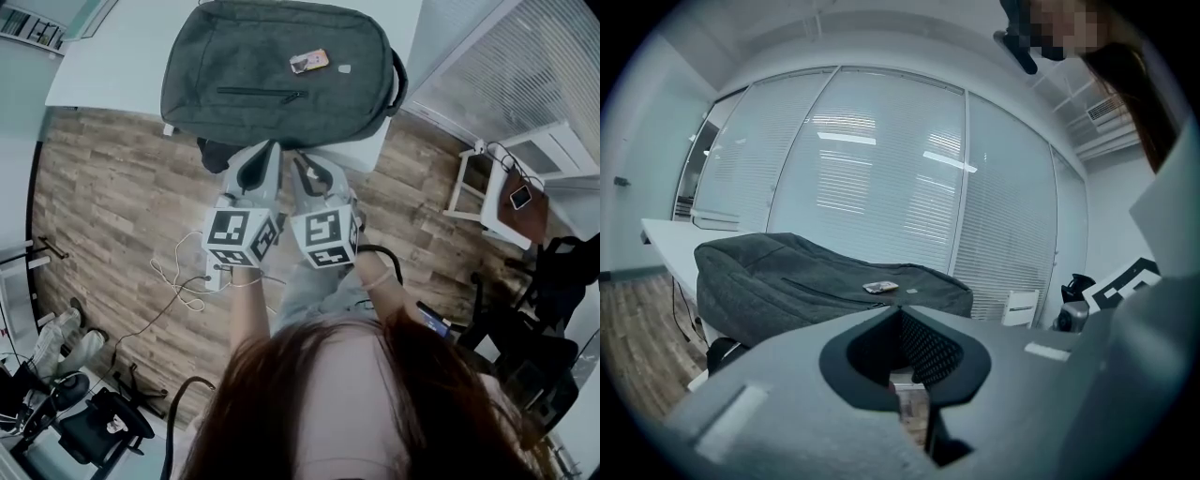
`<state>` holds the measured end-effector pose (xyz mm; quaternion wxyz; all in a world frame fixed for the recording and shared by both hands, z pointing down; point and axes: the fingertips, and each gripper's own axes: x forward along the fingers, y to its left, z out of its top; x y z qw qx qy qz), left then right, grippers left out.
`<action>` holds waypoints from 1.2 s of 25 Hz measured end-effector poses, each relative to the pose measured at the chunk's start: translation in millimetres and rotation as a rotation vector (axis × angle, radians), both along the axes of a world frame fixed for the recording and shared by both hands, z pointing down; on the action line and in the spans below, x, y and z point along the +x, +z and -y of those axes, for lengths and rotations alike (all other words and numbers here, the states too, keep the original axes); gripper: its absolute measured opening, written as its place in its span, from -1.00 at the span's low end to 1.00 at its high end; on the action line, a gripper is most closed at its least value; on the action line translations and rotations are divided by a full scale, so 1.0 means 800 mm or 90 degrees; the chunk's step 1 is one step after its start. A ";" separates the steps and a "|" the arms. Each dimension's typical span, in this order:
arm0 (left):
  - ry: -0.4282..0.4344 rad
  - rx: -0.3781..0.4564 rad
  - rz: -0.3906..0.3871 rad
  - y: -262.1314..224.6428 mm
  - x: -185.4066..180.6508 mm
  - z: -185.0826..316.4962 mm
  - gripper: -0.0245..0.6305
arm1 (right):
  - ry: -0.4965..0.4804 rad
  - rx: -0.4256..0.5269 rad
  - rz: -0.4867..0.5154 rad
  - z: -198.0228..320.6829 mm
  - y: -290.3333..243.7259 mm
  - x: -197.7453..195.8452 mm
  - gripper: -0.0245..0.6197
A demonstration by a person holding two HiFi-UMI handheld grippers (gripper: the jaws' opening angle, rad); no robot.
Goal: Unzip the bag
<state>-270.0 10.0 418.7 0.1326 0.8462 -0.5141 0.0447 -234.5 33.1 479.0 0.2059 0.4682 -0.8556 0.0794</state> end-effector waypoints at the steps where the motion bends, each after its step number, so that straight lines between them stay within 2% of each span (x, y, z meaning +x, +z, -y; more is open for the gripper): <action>1: 0.003 -0.003 0.000 0.003 0.000 0.003 -0.90 | 0.004 0.001 -0.001 0.001 0.002 0.000 -0.78; 17: 0.039 -0.032 0.008 0.021 0.002 0.031 -0.90 | 0.053 0.009 0.007 0.012 0.008 -0.005 -0.77; 22: 0.055 -0.045 -0.006 0.028 0.004 0.036 -0.90 | 0.081 0.019 0.004 0.017 0.010 -0.006 -0.78; 24: 0.058 -0.049 0.000 0.032 0.004 0.036 -0.90 | 0.094 0.022 0.001 0.019 0.012 -0.004 -0.88; 30: 0.039 -0.072 0.036 0.046 0.005 0.037 -0.90 | 0.092 0.027 -0.013 0.015 0.014 0.003 -0.89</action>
